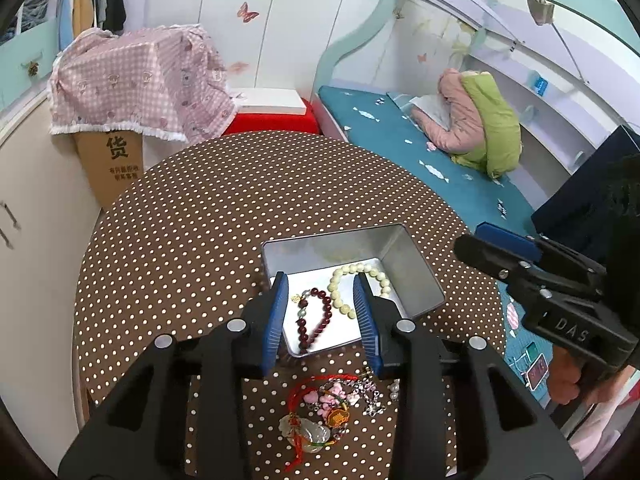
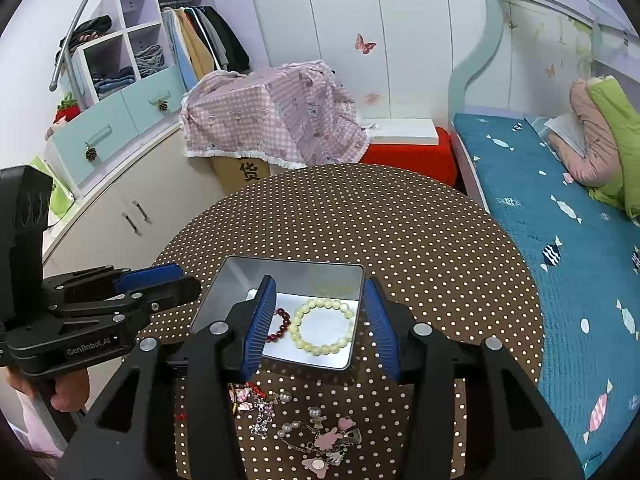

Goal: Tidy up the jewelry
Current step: 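Open both grippers to drop the two bracelets into the grey tin, then move both grippers back over the remaining jewelry pile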

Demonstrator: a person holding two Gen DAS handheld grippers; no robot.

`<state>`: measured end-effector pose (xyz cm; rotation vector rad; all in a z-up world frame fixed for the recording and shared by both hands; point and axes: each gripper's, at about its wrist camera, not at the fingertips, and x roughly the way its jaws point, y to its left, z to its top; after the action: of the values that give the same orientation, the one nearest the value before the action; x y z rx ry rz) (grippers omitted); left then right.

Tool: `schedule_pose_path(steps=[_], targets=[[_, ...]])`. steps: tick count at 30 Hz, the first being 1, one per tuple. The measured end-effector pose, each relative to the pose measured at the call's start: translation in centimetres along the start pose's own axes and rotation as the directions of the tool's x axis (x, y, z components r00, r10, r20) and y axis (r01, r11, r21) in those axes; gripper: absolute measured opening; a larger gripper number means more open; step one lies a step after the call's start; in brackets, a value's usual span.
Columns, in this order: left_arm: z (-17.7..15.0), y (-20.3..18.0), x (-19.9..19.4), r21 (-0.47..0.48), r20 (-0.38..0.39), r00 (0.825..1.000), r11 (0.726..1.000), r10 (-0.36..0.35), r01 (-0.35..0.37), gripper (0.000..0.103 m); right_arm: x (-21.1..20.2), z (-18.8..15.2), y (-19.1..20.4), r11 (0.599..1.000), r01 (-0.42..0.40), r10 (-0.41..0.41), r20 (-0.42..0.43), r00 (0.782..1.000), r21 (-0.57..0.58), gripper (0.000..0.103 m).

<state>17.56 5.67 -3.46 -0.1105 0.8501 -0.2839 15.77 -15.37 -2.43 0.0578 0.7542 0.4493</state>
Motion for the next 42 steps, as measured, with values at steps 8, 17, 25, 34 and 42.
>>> schedule_pose_path(steps=[8, 17, 25, 34, 42], targets=[[-1.2, 0.6, -0.4, -0.023, -0.016, 1.000, 1.000, 0.015, -0.015, 0.035, -0.5, -0.3, 0.1, 1.000, 0.011, -0.011, -0.002, 1.000, 0.000, 0.048], [-3.3, 1.2, -0.9, -0.034, -0.048, 0.998, 0.999, 0.032, -0.034, 0.045, -0.8, -1.6, 0.2, 1.000, 0.025, -0.025, -0.025, 0.999, 0.000, 0.052], [-6.3, 2.3, 0.3, -0.052, -0.140, 0.988, 0.996, 0.058, -0.066, 0.059, 0.7, -4.6, -0.6, 0.998, 0.061, -0.058, -0.120, 0.991, 0.020, 0.054], [-9.4, 2.5, 1.7, -0.069, -0.194, 0.980, 0.996, 0.046, -0.060, 0.060, 2.6, -7.9, -0.5, 0.996, 0.081, -0.073, -0.226, 0.971, 0.025, 0.056], [-10.6, 2.3, 3.3, -0.060, -0.217, 0.976, 0.998, 0.014, -0.027, 0.040, 2.8, -9.0, 0.1, 0.996, 0.076, -0.065, -0.248, 0.967, 0.036, 0.057]])
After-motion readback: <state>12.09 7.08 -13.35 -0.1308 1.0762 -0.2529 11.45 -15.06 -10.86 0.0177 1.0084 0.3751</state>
